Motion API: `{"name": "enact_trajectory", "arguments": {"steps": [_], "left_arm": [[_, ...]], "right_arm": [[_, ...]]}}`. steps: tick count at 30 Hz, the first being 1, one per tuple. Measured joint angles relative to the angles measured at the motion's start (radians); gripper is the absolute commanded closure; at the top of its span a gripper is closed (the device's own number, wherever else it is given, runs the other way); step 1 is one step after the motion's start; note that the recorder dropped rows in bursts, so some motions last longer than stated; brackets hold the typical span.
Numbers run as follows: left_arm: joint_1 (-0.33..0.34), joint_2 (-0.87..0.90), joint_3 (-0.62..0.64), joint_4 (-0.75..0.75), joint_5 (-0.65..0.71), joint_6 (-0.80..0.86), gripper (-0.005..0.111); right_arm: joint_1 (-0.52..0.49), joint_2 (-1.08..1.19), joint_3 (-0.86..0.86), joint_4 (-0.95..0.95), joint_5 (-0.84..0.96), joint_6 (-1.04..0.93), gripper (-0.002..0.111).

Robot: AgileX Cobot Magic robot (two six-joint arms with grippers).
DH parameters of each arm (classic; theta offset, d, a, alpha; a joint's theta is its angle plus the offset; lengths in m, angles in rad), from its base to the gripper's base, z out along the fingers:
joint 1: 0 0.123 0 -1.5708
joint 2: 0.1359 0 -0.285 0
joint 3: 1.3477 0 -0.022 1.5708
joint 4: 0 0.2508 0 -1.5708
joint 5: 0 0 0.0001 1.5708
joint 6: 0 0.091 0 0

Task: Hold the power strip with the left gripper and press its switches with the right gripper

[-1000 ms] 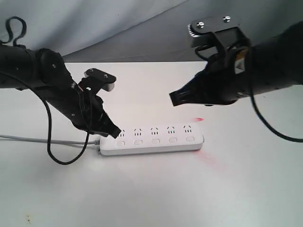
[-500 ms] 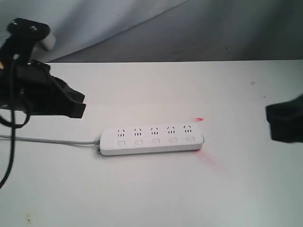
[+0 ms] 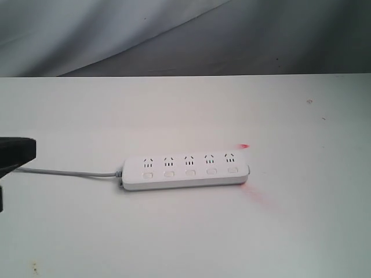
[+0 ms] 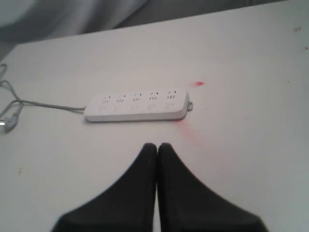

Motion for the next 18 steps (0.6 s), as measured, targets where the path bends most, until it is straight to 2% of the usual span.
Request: {"name": "enact_trajectory", "arguments": {"steps": [2, 4, 7, 8, 11, 18], "left_arm": [[0.0, -0.101, 0.063, -0.001, -0.02, -0.032, 0.107], [0.0, -0.202, 0.133, -0.001, -0.061, -0.07, 0.107], [0.0, -0.287, 0.213, 0.001, -0.109, -0.101, 0.107], [0.0, -0.34, 0.266, 0.001, -0.145, -0.118, 0.107], [0.0, -0.405, 0.321, -0.001, -0.192, -0.141, 0.107], [0.0, -0.496, 0.457, 0.014, -0.378, -0.147, 0.107]], "right_arm": [[0.0, -0.09, 0.0, 0.0, 0.057, 0.002, 0.108], [0.0, -0.1, 0.0, -0.011, 0.154, 0.002, 0.108], [0.0, -0.102, 0.0, -0.028, 0.186, 0.009, 0.108], [0.0, -0.102, 0.0, -0.039, 0.167, 0.025, 0.108], [0.0, -0.104, 0.012, -0.06, 0.095, 0.038, 0.108], [0.0, -0.104, 0.17, -0.224, -0.256, 0.135, 0.108]]}}
